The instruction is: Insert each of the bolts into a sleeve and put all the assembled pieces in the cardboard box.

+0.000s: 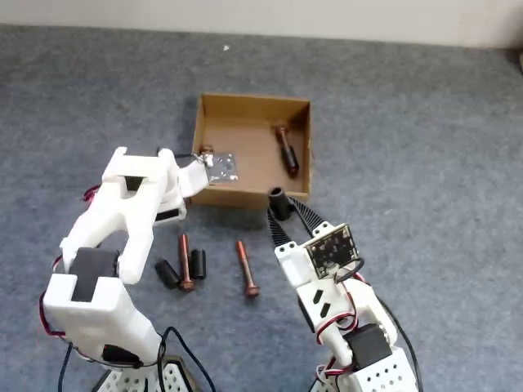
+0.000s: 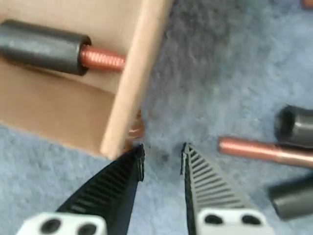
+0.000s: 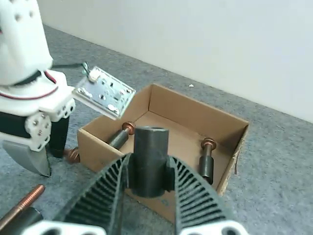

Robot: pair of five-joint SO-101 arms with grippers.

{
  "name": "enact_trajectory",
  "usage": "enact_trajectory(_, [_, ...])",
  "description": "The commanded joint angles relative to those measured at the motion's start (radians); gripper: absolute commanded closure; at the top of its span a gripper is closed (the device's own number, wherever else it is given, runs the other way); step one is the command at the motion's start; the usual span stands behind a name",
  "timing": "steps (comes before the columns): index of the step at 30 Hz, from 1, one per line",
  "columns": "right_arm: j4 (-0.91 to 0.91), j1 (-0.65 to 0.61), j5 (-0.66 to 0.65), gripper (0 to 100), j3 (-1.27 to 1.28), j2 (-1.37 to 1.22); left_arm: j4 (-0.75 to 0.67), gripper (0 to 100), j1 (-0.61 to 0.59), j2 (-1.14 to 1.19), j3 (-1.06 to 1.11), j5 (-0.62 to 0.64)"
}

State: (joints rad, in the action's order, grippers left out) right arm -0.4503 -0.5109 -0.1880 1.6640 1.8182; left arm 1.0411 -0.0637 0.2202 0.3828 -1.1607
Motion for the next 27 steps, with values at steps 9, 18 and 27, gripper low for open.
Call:
enact_trajectory(9, [0.013,0.016,-0.058,99.4,0.027,0.019,-0.064,85,-0.016,-0.008,-0.062,-0.006])
enact_trajectory(18, [0.016,0.016,-0.058,99.4,0.033,0.019,-0.066,85,-0.013,-0.137,-0.093,0.064])
enact_trajectory(27, [0.016,0.016,-0.060,99.4,0.033,0.019,-0.043,85,-0.018,0.068,-0.254,0.064])
